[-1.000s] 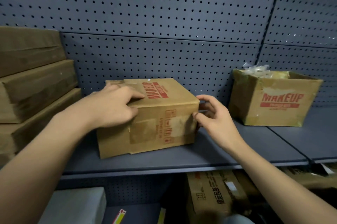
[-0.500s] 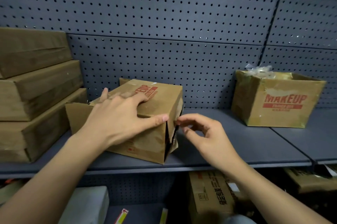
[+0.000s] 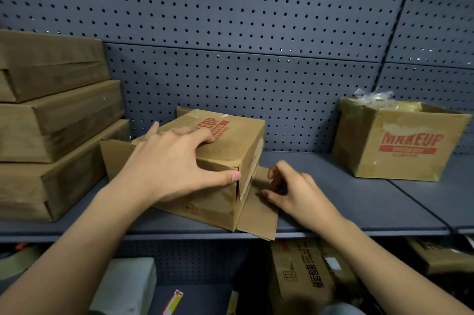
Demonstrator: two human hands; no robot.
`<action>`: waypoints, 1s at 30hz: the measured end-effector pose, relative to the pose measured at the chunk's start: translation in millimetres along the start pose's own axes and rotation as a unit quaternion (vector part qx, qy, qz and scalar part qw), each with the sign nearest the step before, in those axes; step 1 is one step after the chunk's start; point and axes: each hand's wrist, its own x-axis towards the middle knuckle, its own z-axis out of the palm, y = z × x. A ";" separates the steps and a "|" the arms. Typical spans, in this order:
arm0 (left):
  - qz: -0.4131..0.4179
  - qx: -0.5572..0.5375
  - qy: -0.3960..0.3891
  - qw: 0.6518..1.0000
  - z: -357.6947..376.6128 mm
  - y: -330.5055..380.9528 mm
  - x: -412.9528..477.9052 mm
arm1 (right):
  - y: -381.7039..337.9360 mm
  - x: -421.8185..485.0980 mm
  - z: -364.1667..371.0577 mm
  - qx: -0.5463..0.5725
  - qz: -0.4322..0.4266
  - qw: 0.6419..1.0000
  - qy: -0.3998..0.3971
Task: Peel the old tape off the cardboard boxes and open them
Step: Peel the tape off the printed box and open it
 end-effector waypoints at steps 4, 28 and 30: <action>0.003 -0.002 0.012 1.000 0.9 -3.5 -2.1 | -6.3 11.8 0.9 -0.009 -0.015 0.998 0.053; 0.079 -0.137 0.111 0.981 20.9 -4.0 -20.0 | 3.9 6.5 -36.0 0.031 -0.188 0.928 0.321; 0.084 -0.186 0.129 0.970 26.5 -7.4 -23.0 | -1.0 6.4 -35.7 0.034 -0.205 0.922 0.326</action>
